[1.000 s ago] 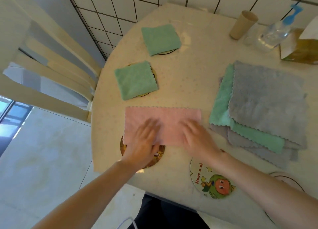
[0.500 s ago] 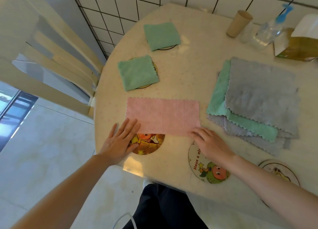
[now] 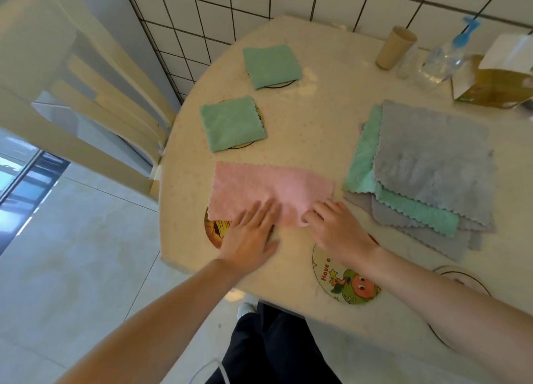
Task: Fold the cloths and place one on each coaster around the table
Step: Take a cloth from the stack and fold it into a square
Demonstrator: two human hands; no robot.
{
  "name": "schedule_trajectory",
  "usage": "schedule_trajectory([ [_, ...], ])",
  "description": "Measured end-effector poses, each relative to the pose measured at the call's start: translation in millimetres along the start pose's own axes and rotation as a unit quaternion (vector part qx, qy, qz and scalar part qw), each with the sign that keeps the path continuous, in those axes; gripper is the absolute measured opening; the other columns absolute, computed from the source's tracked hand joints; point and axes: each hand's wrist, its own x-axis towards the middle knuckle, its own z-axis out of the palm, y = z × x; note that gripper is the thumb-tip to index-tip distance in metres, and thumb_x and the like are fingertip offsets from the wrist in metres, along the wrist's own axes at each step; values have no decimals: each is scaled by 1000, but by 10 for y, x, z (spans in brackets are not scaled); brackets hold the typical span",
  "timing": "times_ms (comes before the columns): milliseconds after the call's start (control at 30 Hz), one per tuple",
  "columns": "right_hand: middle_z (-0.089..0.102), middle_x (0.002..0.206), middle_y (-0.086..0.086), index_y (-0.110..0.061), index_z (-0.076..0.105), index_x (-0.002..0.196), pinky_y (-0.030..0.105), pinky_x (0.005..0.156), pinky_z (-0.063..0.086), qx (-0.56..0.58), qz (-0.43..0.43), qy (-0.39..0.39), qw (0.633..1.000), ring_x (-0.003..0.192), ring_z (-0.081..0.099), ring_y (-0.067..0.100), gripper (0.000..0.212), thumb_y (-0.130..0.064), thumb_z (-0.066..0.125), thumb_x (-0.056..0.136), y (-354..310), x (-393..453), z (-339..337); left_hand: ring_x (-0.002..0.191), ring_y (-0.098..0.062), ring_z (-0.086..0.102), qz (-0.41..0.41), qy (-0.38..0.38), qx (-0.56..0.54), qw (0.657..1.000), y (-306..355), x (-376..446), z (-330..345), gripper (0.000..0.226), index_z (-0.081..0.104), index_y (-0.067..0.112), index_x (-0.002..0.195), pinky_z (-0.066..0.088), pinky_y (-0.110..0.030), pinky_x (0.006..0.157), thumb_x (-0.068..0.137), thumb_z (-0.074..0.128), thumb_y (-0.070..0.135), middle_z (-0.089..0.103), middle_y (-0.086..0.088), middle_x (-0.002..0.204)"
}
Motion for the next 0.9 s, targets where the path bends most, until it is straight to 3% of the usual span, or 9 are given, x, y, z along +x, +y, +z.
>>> schedule_trajectory([
  [67,58,93,1,-12,62,96,34,72,48,44,-18,5,999,85,54,21,22,-2,60,77,-142,-87,-125,139,-27,35,-10,15,-28,999,205,87,-14,75,24,22,150,36,-41,110,87,49,54,33,-1,154],
  [200,58,91,-4,-17,62,99,17,70,42,141,-58,2,988,80,50,7,21,-5,57,82,-362,-250,-333,125,-31,52,13,23,-61,998,318,146,25,61,50,17,137,46,-42,99,88,42,52,56,-4,137],
  [333,63,105,-5,-14,61,110,8,88,38,187,-37,7,982,96,50,-3,20,-15,54,92,-248,-421,-282,140,-28,32,99,-69,-90,988,161,19,117,56,39,21,145,28,-45,114,90,52,17,41,-3,149],
  [467,50,132,3,-13,46,134,32,92,50,94,65,-14,993,118,50,16,46,-11,55,89,111,-463,-9,143,-12,26,98,-92,-170,976,-101,-188,10,48,40,29,143,20,-40,118,95,37,38,41,8,148],
  [567,25,150,0,-20,16,148,37,105,40,75,66,-118,988,136,30,16,71,-29,57,90,136,-395,194,141,-4,27,82,-95,-243,962,-194,-344,-105,51,45,29,141,17,-33,119,97,33,51,43,13,146],
  [633,20,153,0,-18,11,149,35,111,32,99,34,-133,986,139,22,14,81,-39,60,87,36,-312,264,140,-3,29,79,-81,-291,950,-211,-426,-156,54,47,27,139,18,-30,118,96,29,55,44,12,144],
  [700,25,151,1,-14,20,147,34,112,29,143,2,-129,981,138,23,15,81,-27,67,82,-86,-205,300,139,-4,30,71,-76,-318,942,-226,-502,-174,57,47,25,139,20,-28,118,95,28,57,44,10,145],
  [800,47,138,4,-13,48,133,39,107,37,149,-82,-58,984,130,40,21,53,-7,59,82,-192,-106,398,142,-7,27,86,-81,-299,947,-271,-600,-134,51,46,22,140,15,-23,118,97,36,49,42,5,147],
  [900,63,122,3,-14,63,118,37,99,46,102,-186,-25,977,118,55,20,35,-12,47,86,-132,-128,452,141,-4,25,96,-91,-243,961,-320,-714,-54,44,46,19,140,13,-16,116,97,47,29,42,5,147],
])
